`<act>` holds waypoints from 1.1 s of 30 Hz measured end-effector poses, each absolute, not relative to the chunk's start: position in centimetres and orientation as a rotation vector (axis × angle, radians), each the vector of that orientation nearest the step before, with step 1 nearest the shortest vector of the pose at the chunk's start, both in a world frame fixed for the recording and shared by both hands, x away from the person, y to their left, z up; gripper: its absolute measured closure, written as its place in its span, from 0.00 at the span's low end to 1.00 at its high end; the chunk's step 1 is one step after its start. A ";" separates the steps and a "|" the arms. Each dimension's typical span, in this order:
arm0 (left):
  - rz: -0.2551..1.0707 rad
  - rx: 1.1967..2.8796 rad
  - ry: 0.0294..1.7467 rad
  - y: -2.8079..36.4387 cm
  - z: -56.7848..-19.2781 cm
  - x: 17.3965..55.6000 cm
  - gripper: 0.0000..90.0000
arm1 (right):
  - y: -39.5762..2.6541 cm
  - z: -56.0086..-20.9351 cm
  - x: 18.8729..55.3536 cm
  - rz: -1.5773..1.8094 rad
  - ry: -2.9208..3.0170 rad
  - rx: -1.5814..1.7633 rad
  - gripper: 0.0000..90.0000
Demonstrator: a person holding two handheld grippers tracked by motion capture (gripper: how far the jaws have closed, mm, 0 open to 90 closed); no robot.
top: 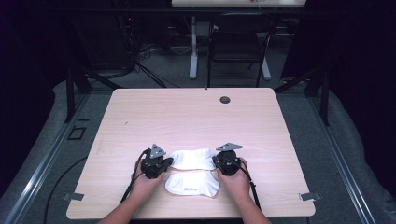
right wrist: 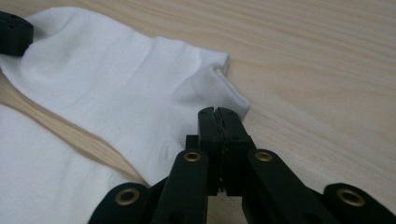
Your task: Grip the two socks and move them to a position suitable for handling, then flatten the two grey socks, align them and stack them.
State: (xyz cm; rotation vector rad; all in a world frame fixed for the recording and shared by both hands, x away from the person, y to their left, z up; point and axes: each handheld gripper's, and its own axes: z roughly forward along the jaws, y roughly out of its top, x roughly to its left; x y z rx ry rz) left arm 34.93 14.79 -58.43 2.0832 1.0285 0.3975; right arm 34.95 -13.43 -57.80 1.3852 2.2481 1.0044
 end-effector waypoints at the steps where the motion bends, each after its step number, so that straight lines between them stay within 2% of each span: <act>1: 0.398 2.086 1.025 14.8 -58.4 34.9 0.99 | -13.5 -57.8 35.0 1.004 2.246 1.389 1.00; 7: 0.375 2.085 1.035 15.0 -58.3 35.0 0.99 | -13.7 -57.8 35.0 1.007 2.245 1.409 1.00; 16: 0.367 1.998 1.044 16.4 -56.9 35.4 0.85 | -14.2 -56.6 35.0 1.080 2.204 1.405 0.94; 17: 0.371 1.987 1.050 16.5 -56.8 35.5 0.85 | -14.3 -56.5 34.9 1.088 2.194 1.397 0.92; 18: 0.369 1.979 1.070 16.7 -56.8 35.6 0.80 | -14.5 -56.3 34.8 1.097 2.190 1.383 0.87; 22: 0.391 1.979 1.075 16.8 -56.9 35.8 0.74 | -14.9 -56.2 34.9 1.105 2.168 1.386 0.81; 23: 0.397 1.977 1.078 16.7 -57.0 35.8 0.71 | -15.1 -56.1 34.9 1.115 2.164 1.382 0.76; 25: 0.403 1.978 1.086 16.6 -57.1 36.0 0.68 | -15.1 -56.2 35.1 1.127 2.155 1.383 0.71; 33: 0.401 2.003 1.113 16.5 -57.7 36.4 0.67 | -14.9 -56.9 35.7 1.113 2.171 1.406 0.66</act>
